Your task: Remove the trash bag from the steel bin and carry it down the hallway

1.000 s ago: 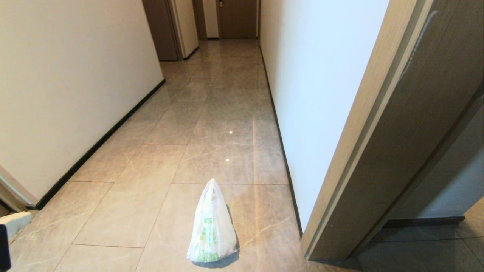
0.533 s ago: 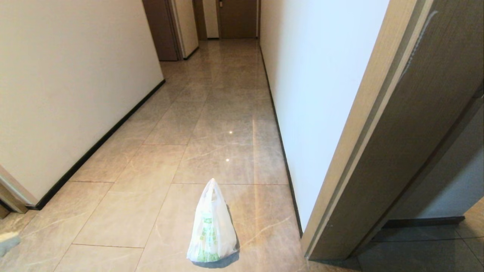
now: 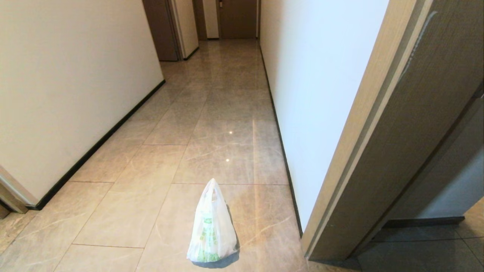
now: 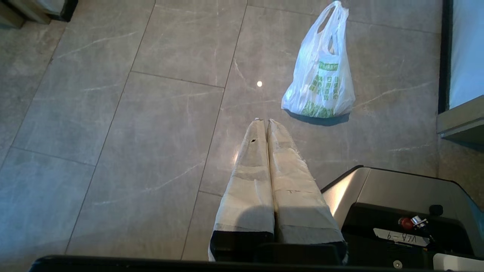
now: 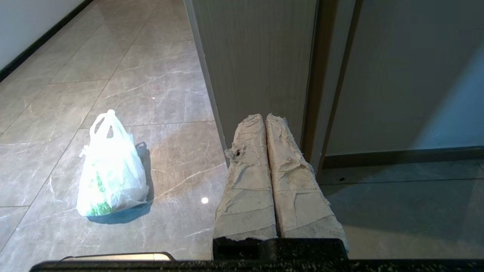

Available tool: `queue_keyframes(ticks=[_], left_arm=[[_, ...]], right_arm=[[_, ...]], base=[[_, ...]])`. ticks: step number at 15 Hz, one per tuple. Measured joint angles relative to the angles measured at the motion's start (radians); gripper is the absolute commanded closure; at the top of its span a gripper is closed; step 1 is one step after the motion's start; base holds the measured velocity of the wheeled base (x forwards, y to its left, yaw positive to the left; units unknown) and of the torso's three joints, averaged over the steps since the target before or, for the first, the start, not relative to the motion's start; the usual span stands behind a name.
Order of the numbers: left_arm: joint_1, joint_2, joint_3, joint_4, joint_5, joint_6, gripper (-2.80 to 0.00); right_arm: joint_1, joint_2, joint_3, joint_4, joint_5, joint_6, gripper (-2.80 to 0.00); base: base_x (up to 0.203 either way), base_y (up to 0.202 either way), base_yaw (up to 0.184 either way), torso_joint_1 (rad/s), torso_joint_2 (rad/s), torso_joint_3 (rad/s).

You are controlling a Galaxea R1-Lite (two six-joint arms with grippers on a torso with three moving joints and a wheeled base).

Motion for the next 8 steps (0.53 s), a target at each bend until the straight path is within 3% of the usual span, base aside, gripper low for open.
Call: queue_keyframes(ticks=[4, 6, 8], left_arm=[[0.02, -0.128, -0.024, 0.146, -0.07, -0.008, 0.0], [0.034, -0.18, -0.056, 0.242, -0.104, -0.058, 0.0], [0.054, -0.209, -0.069, 0.271, -0.141, -0.061, 0.0]], right_arm=[[0.0, 0.0, 0.0, 0.0, 0.0, 0.0, 0.0], [0.0, 0.0, 0.001, 0.0, 0.0, 0.0, 0.0], [0.0, 0.0, 0.002, 0.0, 0.0, 0.0, 0.0]], base=[[0.0, 0.0, 0.0, 0.0, 0.0, 0.0], [0.0, 0.0, 0.0, 0.0, 0.0, 0.0], [0.0, 0.0, 0.0, 0.0, 0.0, 0.0]])
